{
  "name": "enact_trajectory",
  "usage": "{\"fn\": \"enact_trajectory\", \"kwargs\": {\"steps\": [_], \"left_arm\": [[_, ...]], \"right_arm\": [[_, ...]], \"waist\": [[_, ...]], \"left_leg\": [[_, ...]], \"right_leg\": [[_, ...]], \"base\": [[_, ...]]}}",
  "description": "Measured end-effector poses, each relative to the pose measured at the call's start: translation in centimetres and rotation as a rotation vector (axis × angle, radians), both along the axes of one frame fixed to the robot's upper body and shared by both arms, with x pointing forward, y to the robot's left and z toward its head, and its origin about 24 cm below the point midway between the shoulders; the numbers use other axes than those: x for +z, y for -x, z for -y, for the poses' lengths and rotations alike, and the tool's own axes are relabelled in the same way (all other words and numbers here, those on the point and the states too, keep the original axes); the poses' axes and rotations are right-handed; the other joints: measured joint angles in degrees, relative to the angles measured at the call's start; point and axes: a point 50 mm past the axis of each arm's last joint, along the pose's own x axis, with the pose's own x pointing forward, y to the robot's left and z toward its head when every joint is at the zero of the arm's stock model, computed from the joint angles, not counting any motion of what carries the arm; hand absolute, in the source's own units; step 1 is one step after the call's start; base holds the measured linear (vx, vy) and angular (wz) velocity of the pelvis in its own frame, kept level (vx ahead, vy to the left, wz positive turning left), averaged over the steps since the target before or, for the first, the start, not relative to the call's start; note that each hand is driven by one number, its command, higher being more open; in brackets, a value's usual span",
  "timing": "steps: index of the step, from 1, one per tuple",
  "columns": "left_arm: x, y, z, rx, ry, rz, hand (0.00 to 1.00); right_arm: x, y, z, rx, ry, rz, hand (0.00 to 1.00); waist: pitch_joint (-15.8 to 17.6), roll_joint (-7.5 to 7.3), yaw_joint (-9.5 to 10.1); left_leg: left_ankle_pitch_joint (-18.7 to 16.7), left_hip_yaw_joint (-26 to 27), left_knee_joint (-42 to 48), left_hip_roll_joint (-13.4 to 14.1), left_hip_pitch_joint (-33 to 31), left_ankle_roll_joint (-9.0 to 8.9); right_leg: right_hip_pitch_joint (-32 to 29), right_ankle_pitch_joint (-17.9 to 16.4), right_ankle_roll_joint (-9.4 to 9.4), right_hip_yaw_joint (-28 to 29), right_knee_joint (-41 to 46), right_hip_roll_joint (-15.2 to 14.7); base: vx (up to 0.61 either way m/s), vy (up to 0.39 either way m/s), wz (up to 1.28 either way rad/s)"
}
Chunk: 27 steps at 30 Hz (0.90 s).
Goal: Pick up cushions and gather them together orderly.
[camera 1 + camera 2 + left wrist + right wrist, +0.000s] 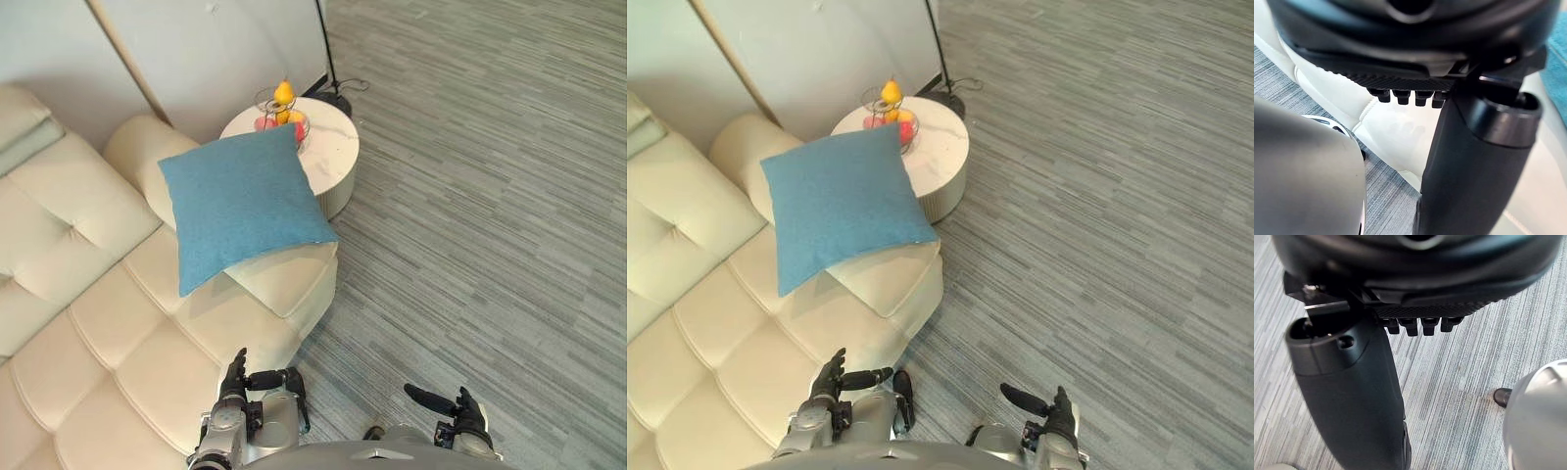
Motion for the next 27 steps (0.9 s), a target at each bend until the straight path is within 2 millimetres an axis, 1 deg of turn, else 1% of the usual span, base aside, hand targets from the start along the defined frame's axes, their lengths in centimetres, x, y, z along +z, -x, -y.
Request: {"fn": "enact_trajectory", "kwargs": {"steps": [1, 3, 4, 5, 6, 8, 9, 10, 11, 12, 13, 14, 15, 16, 17, 18, 19, 20, 21, 22, 24, 25, 26, 27], "left_arm": [[0.0, 0.0, -0.2, 0.002, -0.004, 0.001, 1.0], [0.1, -0.2, -0.4, 0.004, -0.005, 0.005, 1.0], [0.0, -0.1, -0.5, 0.007, -0.006, -0.004, 1.0], [0.0, 0.0, -0.5, 0.009, -0.005, -0.008, 1.0], [-0.3, 0.3, -0.3, 0.013, 0.004, -0.022, 1.0], [-0.5, 0.8, -0.3, 0.015, 0.01, -0.037, 1.0], [-0.4, 1.0, -0.7, 0.012, 0.001, -0.038, 1.0], [-0.3, 0.9, -1.1, 0.015, -0.012, -0.035, 1.0], [-0.4, 1.0, -1.2, 0.015, -0.013, -0.039, 1.0], [-0.4, 1.1, -1.4, 0.021, -0.023, -0.044, 1.0], [-0.4, 1.2, -1.4, 0.025, -0.026, -0.045, 1.0], [-0.4, 1.2, -1.3, 0.027, -0.022, -0.045, 1.0], [-0.4, 1.2, -1.2, 0.028, -0.02, -0.046, 1.0], [-0.5, 1.2, -0.9, 0.032, -0.01, -0.046, 1.0], [-0.5, 1.3, -0.9, 0.033, -0.01, -0.048, 1.0], [-0.4, 1.2, -1.3, 0.028, -0.017, -0.048, 1.0], [-0.6, 1.2, -1.0, 0.031, -0.007, -0.053, 1.0], [-0.8, 1.6, -0.3, 0.048, 0.011, -0.058, 1.0], [-0.8, 1.7, -0.3, 0.051, 0.013, -0.06, 1.0], [-0.9, 2.0, 0.1, 0.066, 0.029, -0.067, 1.0], [-1.0, 2.0, 0.3, 0.064, 0.038, -0.066, 1.0], [-1.0, 2.0, 0.3, 0.064, 0.038, -0.065, 1.0], [-0.9, 1.9, 0.2, 0.064, 0.039, -0.061, 1.0], [-0.9, 1.8, 0.1, 0.067, 0.041, -0.056, 1.0]], "right_arm": [[0.0, -0.1, -0.2, 0.0, -0.005, 0.002, 1.0], [-0.1, -0.3, -0.9, 0.003, -0.024, 0.004, 1.0], [-0.2, -0.3, -1.0, 0.008, -0.03, -0.004, 1.0], [-0.3, -0.3, -1.0, 0.008, -0.03, -0.005, 1.0], [-0.3, 0.0, -0.9, 0.009, -0.03, -0.015, 1.0], [-0.4, 0.2, -0.8, 0.011, -0.033, -0.024, 1.0], [-0.5, 0.2, -1.0, 0.015, -0.042, -0.027, 1.0], [-0.5, 0.3, -1.1, 0.016, -0.047, -0.028, 1.0], [-0.6, 0.4, -1.2, 0.015, -0.051, -0.031, 1.0], [-0.5, 0.3, -1.2, 0.028, -0.049, -0.031, 1.0], [-0.5, 0.3, -1.2, 0.03, -0.048, -0.029, 1.0], [-0.4, 0.0, -1.1, 0.031, -0.045, -0.021, 1.0], [-0.4, -0.1, -1.0, 0.031, -0.043, -0.017, 1.0], [-0.2, -0.3, -0.8, 0.031, -0.034, -0.005, 1.0], [-0.2, -0.2, -0.8, 0.032, -0.033, -0.006, 1.0], [-0.4, 0.4, -0.8, 0.028, -0.035, -0.024, 1.0], [-0.5, 0.7, -0.7, 0.024, -0.037, -0.037, 1.0], [-0.4, 0.7, -0.4, 0.02, -0.027, -0.034, 1.0], [-0.4, 0.7, -0.4, 0.02, -0.026, -0.032, 1.0], [-0.3, 0.4, -0.4, 0.022, -0.026, -0.02, 1.0], [-0.3, 0.3, -0.7, 0.02, -0.031, -0.009, 1.0], [-0.2, 0.3, -0.8, 0.019, -0.032, -0.004, 1.0], [-0.2, 0.3, -1.0, 0.018, -0.037, 0.001, 1.0], [-0.2, 0.4, -1.2, 0.016, -0.041, 0.005, 1.0]], "waist": [[-0.1, -0.32, 0.02], [-0.2, -1.48, 0.87], [-0.1, -1.67, 0.92], [-0.2, -1.62, 0.92], [-0.3, -1.36, 0.91], [-0.9, -0.69, 0.92], [-1.1, -2.62, 0.53], [-1.3, -3.43, 0.29], [-1.2, -3.56, -0.21], [-1.3, -3.53, -0.39], [-1.3, -3.29, -0.39], [-1.1, -2.58, -0.42], [-1.1, -2.25, -0.43], [-1.0, -1.54, -0.62], [-1.1, -1.82, -0.75], [-1.5, -3.51, -0.79], [-1.8, -2.65, -0.57], [-2.4, -1.39, -0.19], [-2.5, -1.14, -0.19], [-3.1, -0.02, -0.2], [-3.4, 0.38, -0.3], [-3.4, 0.36, -0.29], [-3.4, 0.23, -0.29], [-3.4, -0.01, -0.24]], "left_leg": [[0.1, -0.2, -0.5, -0.4, -0.1, 0.1], [-0.1, -0.3, -0.6, -1.8, 0.4, 0.45], [-1.0, -0.1, -0.6, -2.7, 2.3, 1.54], [-1.2, -0.1, -0.6, -3.0, 2.8, 1.84], [-2.4, -0.2, -0.7, -3.3, 4.2, 2.24], [-3.7, -1.0, -2.1, -4.0, 7.0, 2.37], [-4.7, -2.4, -3.1, -5.6, 8.1, 2.95], [-5.0, -4.0, -3.3, -6.6, 9.0, 3.35], [-5.2, -5.0, -3.3, -6.9, 9.4, 3.47], [-5.6, -7.2, -3.4, -6.6, 9.9, 3.5], [-5.6, -8.4, -3.5, -6.1, 10.0, 3.43], [-5.6, -10.4, -3.7, -5.0, 10.2, 3.1], [-5.5, -11.2, -3.8, -4.5, 10.2, 2.8], [-4.8, -14.5, -4.5, -3.2, 10.7, 1.28], [-4.8, -15.5, -4.5, -3.3, 10.5, 0.75], [-5.1, -18.0, -4.0, -4.8, 10.0, -0.94], [-5.0, -19.1, -4.1, -4.0, 10.5, -1.58], [-4.8, -18.9, -5.0, -2.5, 10.4, -2.0], [-4.8, -18.9, -5.1, -2.3, 10.4, -2.13], [-4.5, -19.1, -5.8, -1.3, 10.5, -2.98], [-3.9, -19.3, -6.1, -0.5, 10.6, -3.76], [-3.9, -19.7, -6.2, -0.3, 10.6, -3.81], [-3.6, -20.6, -6.2, -0.3, 10.6, -4.22], [-3.4, -21.1, -6.2, -0.4, 10.3, -4.17]], "right_leg": [[0.3, 0.3, 0.33, -0.4, -1.0, 0.1], [2.5, 1.5, 1.36, -1.0, -4.0, -0.2], [4.3, 1.6, 1.48, -1.0, -3.2, -1.2], [4.5, 1.6, 1.51, -0.9, -2.3, -1.5], [4.0, 1.4, 1.72, -0.7, 2.7, -2.7], [0.8, 1.2, 2.04, 0.8, 15.7, -6.3], [-2.4, 2.1, 1.98, 2.7, 25.6, -10.4], [-4.5, 3.6, 1.49, 5.0, 31.7, -12.2], [-5.6, 3.7, 1.22, 6.5, 34.5, -12.8], [-7.1, 0.2, 1.02, 8.9, 34.6, -11.6], [-8.3, -1.6, 0.6, 10.3, 33.3, -10.3], [-10.4, -2.9, 0.1, 13.3, 29.1, -7.2], [-11.1, -3.0, 0.15, 14.8, 26.9, -5.8], [-12.6, -2.5, 0.8, 22.2, 16.3, -0.6], [-12.4, -1.5, 1.55, 24.6, 12.2, 0.7], [-11.5, 4.6, 0.02, 26.5, 6.6, 0.7], [-10.6, 4.6, 0.0, 24.9, 6.0, 0.9], [-10.0, 4.2, -0.74, 23.4, 5.1, 2.1], [-9.9, 4.2, -0.81, 23.3, 5.1, 2.2], [-9.5, 3.9, -1.2, 22.2, 4.7, 3.1], [-7.2, 3.8, -1.37, 19.5, 2.9, 3.9], [-6.5, 3.8, -1.43, 18.5, 2.3, 4.1], [-5.3, 3.7, -1.59, 16.8, 1.6, 4.1], [-4.6, 3.4, -1.84, 15.2, 1.3, 3.9]], "base": [[0.26, 0.064, 0.45], [0.21, 0.038, 0.28], [0.17, 0.04, 0.21], [0.14, 0.106, 0.24], [0.12, 0.115, 0.23], [0.18, 0.142, 0.36], [0.19, 0.086, 0.57], [0.15, 0.021, 0.69], [0.14, -0.034, 0.79], [0.1, -0.047, 0.74], [0.13, -0.089, 0.85], [0.07, -0.06, 0.63], [0.13, -0.142, 0.99], [0.1, -0.141, 0.89], [0.17, -0.303, 1.34], [0.15, -0.267, 1.01], [0.23, -0.36, 0.96], [0.16, -0.198, 0.4], [0.18, -0.272, 0.29], [0.09, -0.168, 0.22], [0.08, -0.174, 0.47], [0.05, -0.113, 0.7], [0.03, -0.072, 0.76], [0.02, -0.051, 0.73]]}}
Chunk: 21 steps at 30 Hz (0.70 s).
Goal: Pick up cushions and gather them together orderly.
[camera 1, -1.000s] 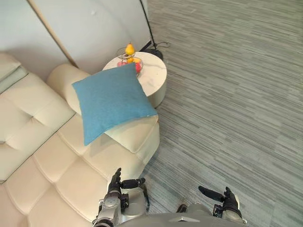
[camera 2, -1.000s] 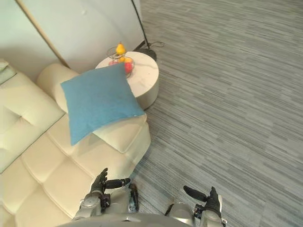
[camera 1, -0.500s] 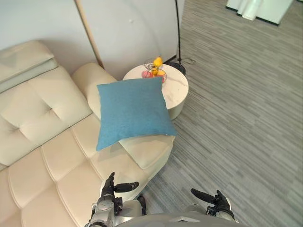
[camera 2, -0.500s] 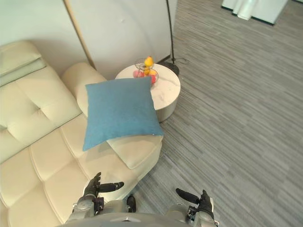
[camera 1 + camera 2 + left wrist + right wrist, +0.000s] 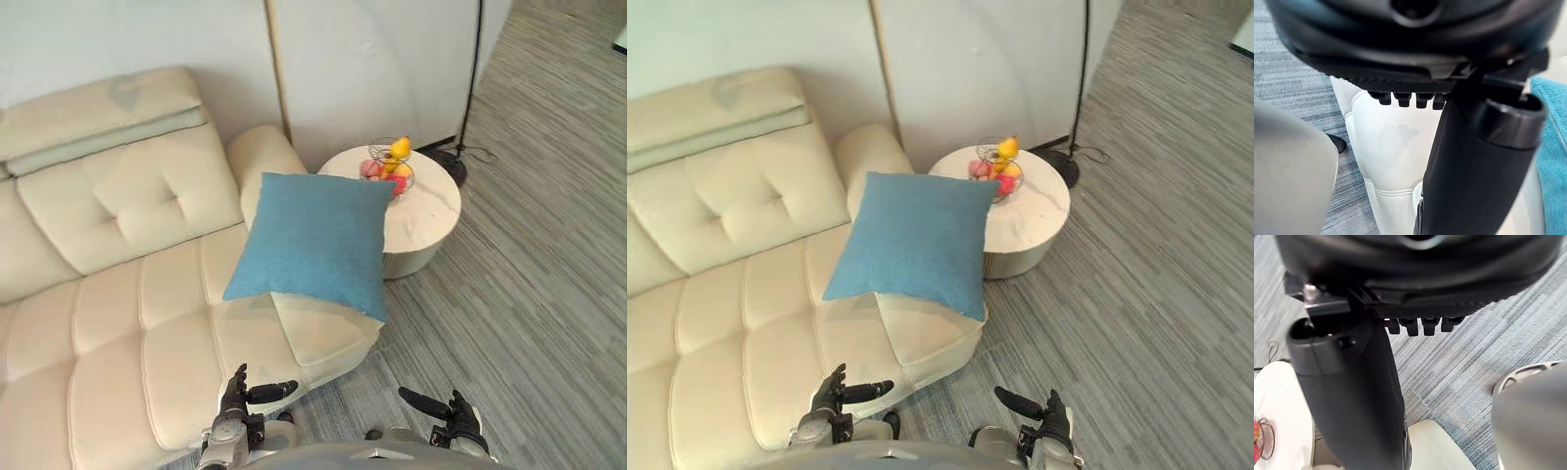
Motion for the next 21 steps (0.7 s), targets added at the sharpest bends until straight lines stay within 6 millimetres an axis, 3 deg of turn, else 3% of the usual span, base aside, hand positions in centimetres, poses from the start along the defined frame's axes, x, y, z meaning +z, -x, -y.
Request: {"fn": "enact_trajectory", "kwargs": {"steps": [4, 11, 16, 21], "left_arm": [[0.1, 0.0, -0.4, 0.005, -0.007, 0.003, 1.0], [0.1, 0.0, -0.6, -0.004, -0.017, 0.005, 1.0], [0.8, 0.4, -1.1, 0.009, -0.039, 0.046, 1.0], [3.8, -1.5, -4.2, 0.031, -0.137, 0.203, 1.0]], "right_arm": [[0.3, -0.8, -0.7, 0.0, -0.013, 0.038, 1.0], [1.3, -2.3, -0.8, -0.002, -0.001, 0.123, 1.0], [3.9, -4.2, 1.4, -0.001, 0.095, 0.269, 1.0], [7.6, -6.3, 4.4, 0.01, 0.226, 0.43, 1.0]], "waist": [[0.0, -1.29, 0.0], [-0.2, -1.1, 0.4], [-1.2, -0.84, -0.23], [-2.0, -0.88, -0.34]], "left_leg": [[2.5, -0.4, 0.0, -1.1, -2.7, 0.83], [5.3, 2.0, -4.5, -1.5, -1.4, 1.25], [7.5, 3.8, -9.8, -1.8, 0.3, 2.02], [8.3, 4.4, -12.4, -1.9, 1.1, 2.19]], "right_leg": [[0.6, -0.1, 0.02, -4.8, -1.2, -1.4], [0.9, 0.6, 0.44, -5.8, -1.5, -2.3], [0.9, 2.2, 1.37, -5.0, -4.0, -2.0], [1.2, 3.2, 1.41, -4.6, -6.3, -1.7]], "base": [[-0.05, 0.003, 0.67], [-0.09, 0.043, 0.13], [-0.05, 0.038, -0.07], [0.04, 0.002, -0.02]]}}
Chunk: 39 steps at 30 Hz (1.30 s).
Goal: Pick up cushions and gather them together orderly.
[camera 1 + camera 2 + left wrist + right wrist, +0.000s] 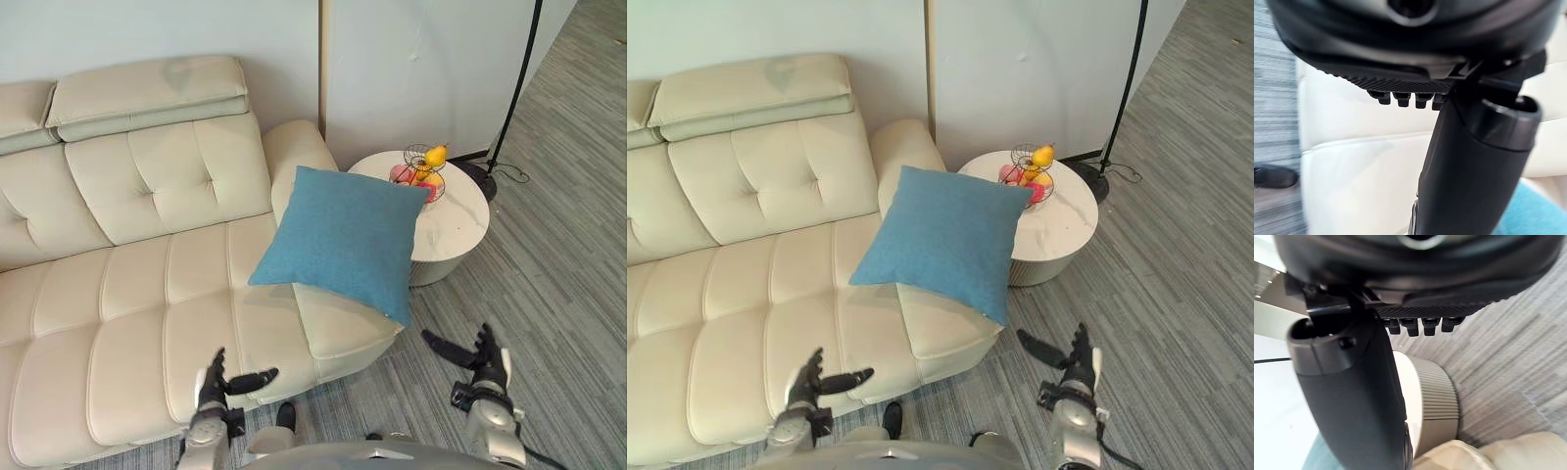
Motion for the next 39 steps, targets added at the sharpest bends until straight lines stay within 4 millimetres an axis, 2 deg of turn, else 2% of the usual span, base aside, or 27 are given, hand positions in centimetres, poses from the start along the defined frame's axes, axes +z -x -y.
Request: {"fn": "enact_trajectory", "kwargs": {"steps": [1, 4, 8, 11, 13, 15, 17, 18, 21, 24, 25, 27, 30, 31, 33, 35, 39], "left_arm": [[1.5, -1.1, -1.4, 0.033, -0.044, 0.076, 1.0], [3.5, -2.5, -2.6, 0.061, -0.097, 0.174, 1.0], [5.1, -4.5, -2.7, 0.067, -0.113, 0.258, 1.0], [6.1, -6.0, -2.4, 0.071, -0.102, 0.314, 1.0], [7.5, -8.2, -2.0, 0.074, -0.109, 0.38, 1.0], [9.3, -10.8, -1.2, 0.071, -0.108, 0.462, 1.0], [10.7, -12.5, -0.5, 0.054, -0.108, 0.518, 1.0], [12.3, -14.2, 0.4, 0.032, -0.11, 0.576, 1.0], [15.0, -17.1, 1.8, -0.023, -0.12, 0.66, 1.0], [16.5, -19.0, 2.7, -0.043, -0.124, 0.688, 1.0], [16.7, -19.6, 3.2, -0.063, -0.132, 0.683, 0.0], [17.3, -20.7, 4.3, -0.116, -0.145, 0.68, 0.0], [19.3, -22.0, 5.7, -0.17, -0.148, 0.735, 0.0], [19.6, -22.1, 5.8, -0.171, -0.147, 0.743, 0.0], [21.7, -23.0, 5.8, -0.174, -0.17, 0.798, 0.0], [22.7, -23.4, 5.6, -0.173, -0.169, 0.823, 0.0], [23.7, -23.8, 6.2, -0.183, -0.141, 0.853, 0.0]], "right_arm": [[1.1, -0.7, 0.8, -0.004, 0.032, 0.048, 1.0], [2.4, -1.7, 1.4, -0.002, 0.058, 0.103, 1.0], [3.3, -3.3, 1.3, 0.024, 0.06, 0.152, 1.0], [4.0, -4.7, 0.5, 0.054, 0.029, 0.199, 1.0], [4.7, -6.2, -0.4, 0.101, 0.027, 0.234, 1.0], [5.8, -8.1, -1.5, 0.128, -0.002, 0.292, 1.0], [6.7, -9.4, -2.3, 0.155, -0.003, 0.325, 1.0], [7.6, -10.8, -3.3, 0.188, -0.009, 0.362, 1.0], [9.4, -13.3, -5.2, 0.243, -0.035, 0.422, 1.0], [11.0, -15.2, -6.7, 0.274, -0.055, 0.472, 1.0], [11.4, -15.7, -7.1, 0.266, -0.08, 0.487, 0.0], [12.4, -16.7, -7.8, 0.274, -0.09, 0.512, 0.0], [14.6, -18.2, -8.7, 0.291, -0.099, 0.575, 0.0], [15.0, -18.4, -8.9, 0.296, -0.097, 0.584, 0.0], [17.2, -19.6, -9.9, 0.338, -0.105, 0.647, 0.0], [18.4, -20.0, -10.1, 0.34, -0.103, 0.686, 0.0], [19.3, -20.4, -10.1, 0.328, -0.125, 0.722, 0.0]], "waist": [[-0.5, 0.07, -0.03], [-0.5, 0.08, -0.04], [-0.5, 0.11, -0.05], [-0.5, 0.09, -0.01], [-0.3, 0.11, 0.17], [1.6, 0.15, 0.22], [2.8, 0.08, 0.25], [3.9, 0.13, 0.34], [7.5, 0.01, 0.55], [10.4, -0.01, 0.93], [11.1, -0.12, 0.95], [12.4, -0.44, 0.94], [14.8, -0.56, 0.88], [14.9, -0.54, 0.88], [16.1, -0.57, 0.91], [16.5, -0.49, 0.89], [16.9, -0.18, 0.81]], "left_leg": [[0.0, 0.2, 0.0, -0.1, 0.0, -0.02], [0.0, 0.9, 0.0, -0.4, 0.1, -0.02], [0.0, 1.3, 0.0, -0.5, -0.2, -0.02], [0.0, 2.2, 0.0, -0.1, -1.3, -0.01], [0.4, 2.5, 0.2, 0.3, -4.2, -0.05], [1.2, 2.5, 0.4, 0.5, -6.6, 0.08], [1.7, 2.5, 1.0, 0.5, -8.7, 0.29], [2.2, 2.6, 1.5, 0.6, -11.3, 0.41], [2.4, 2.9, 3.5, 0.8, -14.9, 0.51], [3.0, 3.6, 4.1, 1.0, -17.3, 0.73], [3.0, 3.7, 4.5, 1.0, -18.4, 0.76], [3.1, 3.8, 5.2, 1.1, -20.0, 0.73], [3.7, 3.8, 5.4, 1.2, -21.2, 0.51], [3.8, 3.8, 5.4, 1.2, -21.6, 0.44], [4.6, 3.6, 5.4, 1.4, -23.1, 0.37], [5.0, 3.5, 5.3, 1.4, -23.9, 0.38], [5.4, 3.3, 5.2, 1.3, -24.5, 0.43]], "right_leg": [[0.2, 0.4, 0.05, 0.0, -0.9, 0.2], [0.3, 0.5, -0.08, 0.3, -1.6, 0.2], [0.3, 1.1, -0.5, 0.7, -2.8, 0.3], [-0.9, 2.0, -0.66, 1.5, -3.5, 0.9], [-3.9, 2.9, -1.16, 2.0, -3.7, 1.5], [-6.2, 4.0, -1.47, 2.2, -3.6, 1.7], [-8.1, 4.7, -1.59, 2.4, -3.5, 1.7], [-10.5, 5.6, -1.78, 2.5, -3.5, 1.9], [-13.7, 6.7, -2.08, 3.1, -2.8, 1.9], [-16.3, 7.6, -2.28, 4.0, -2.5, 2.0], [-17.4, 7.8, -2.38, 4.1, -2.2, 2.0], [-19.2, 7.8, -2.41, 4.3, -1.2, 1.8], [-20.8, 8.0, -2.67, 4.4, -0.5, 1.8], [-21.2, 8.0, -2.71, 4.4, -0.3, 1.8], [-23.2, 8.0, -2.85, 4.4, 0.9, 1.8], [-24.4, 8.0, -2.94, 4.4, 1.5, 1.7], [-25.3, 8.0, -3.05, 4.2, 2.5, 1.4]], "base": [[0.09, -0.006, -0.02], [0.08, 0.001, -0.05], [0.03, 0.0, -0.06], [-0.03, 0.01, -0.13], [-0.09, 0.013, -0.1], [-0.11, 0.015, -0.03], [-0.15, 0.031, -0.02], [-0.15, 0.032, -0.02], [-0.16, 0.022, -0.08], [-0.11, 0.008, -0.15], [-0.1, 0.007, -0.07], [-0.07, 0.001, -0.05], [-0.06, -0.01, -0.03], [-0.05, -0.013, -0.01], [-0.06, -0.022, 0.0], [-0.06, -0.031, 0.01], [-0.04, -0.037, 0.04]]}}
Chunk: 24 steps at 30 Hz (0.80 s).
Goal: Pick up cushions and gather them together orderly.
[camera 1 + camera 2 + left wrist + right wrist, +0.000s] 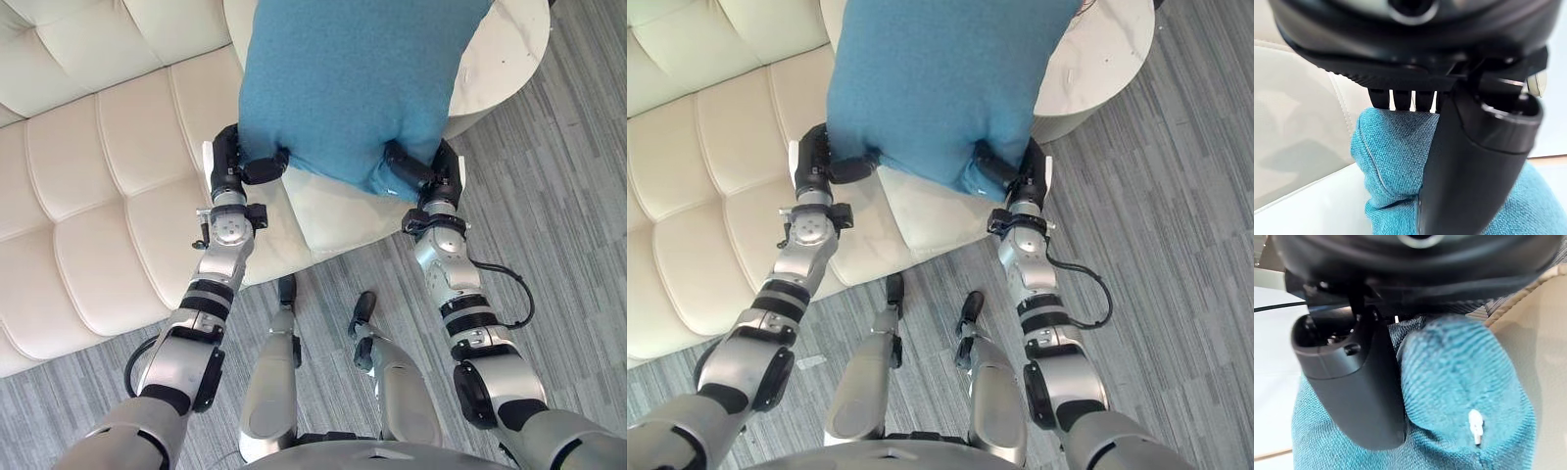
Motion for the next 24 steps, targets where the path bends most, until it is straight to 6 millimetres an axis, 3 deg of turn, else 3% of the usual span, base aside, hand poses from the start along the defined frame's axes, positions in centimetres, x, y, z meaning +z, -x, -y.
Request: {"fn": "enact_trajectory", "kwargs": {"steps": [6, 9, 15, 16, 20, 24], "left_arm": [[2.4, 0.5, 1.4, -0.05, 0.052, 0.11, 0.0], [1.8, 1.8, 2.4, -0.096, 0.1, 0.13, 0.0], [-3.4, 6.6, 3.9, -0.146, 0.203, 0.034, 0.0], [-5.2, 7.9, 4.1, -0.151, 0.239, -0.022, 0.0], [-9.2, 12.1, 4.0, -0.138, 0.34, -0.154, 0.0], [-11.3, 15.4, 3.6, -0.129, 0.403, -0.233, 0.0]], "right_arm": [[0.6, 0.6, 0.0, 0.009, -0.014, 0.055, 0.0], [-0.7, 2.2, 0.4, 0.005, -0.019, 0.05, 0.0], [-5.5, 7.0, 1.6, -0.017, -0.023, -0.054, 0.0], [-6.8, 8.5, 2.0, -0.025, 0.006, -0.094, 0.0], [-9.5, 11.7, 2.3, -0.019, 0.063, -0.185, 0.0], [-11.1, 14.2, 2.4, 0.006, 0.083, -0.246, 0.0]], "waist": [[0.0, 0.05, -0.01], [0.0, 0.05, -0.34], [-0.2, 0.08, -0.68], [-0.8, 0.36, -1.13], [-5.0, 1.22, -2.03], [-8.5, 2.54, -1.61]], "left_leg": [[0.9, -0.4, -1.3, -0.2, 0.4, -0.05], [0.9, -0.4, -2.0, -0.7, 3.0, -0.1], [0.0, -1.2, -3.7, -2.6, 9.7, -0.56], [0.0, -2.2, -4.5, -3.4, 11.5, -0.51], [0.1, -4.4, -5.1, -3.6, 13.9, -0.42], [0.0, -6.6, -5.2, -3.2, 15.8, -0.48]], "right_leg": [[-0.6, -0.5, -0.33, -0.2, 1.2, -0.4], [1.2, -2.0, -0.08, -0.2, 2.6, -1.1], [4.5, -8.3, 0.83, -0.6, 10.3, -4.2], [5.5, -10.1, 1.22, -0.6, 12.8, -5.2], [9.2, -11.7, 1.91, 0.5, 12.3, -4.8], [13.2, -11.7, 1.94, -0.2, 9.8, -3.7]], "base": [[0.0, -0.052, 0.03], [0.05, -0.07, 0.06], [0.05, -0.074, 0.18], [0.02, -0.053, 0.41], [0.03, -0.037, 0.35], [-0.01, -0.018, 0.3]]}}
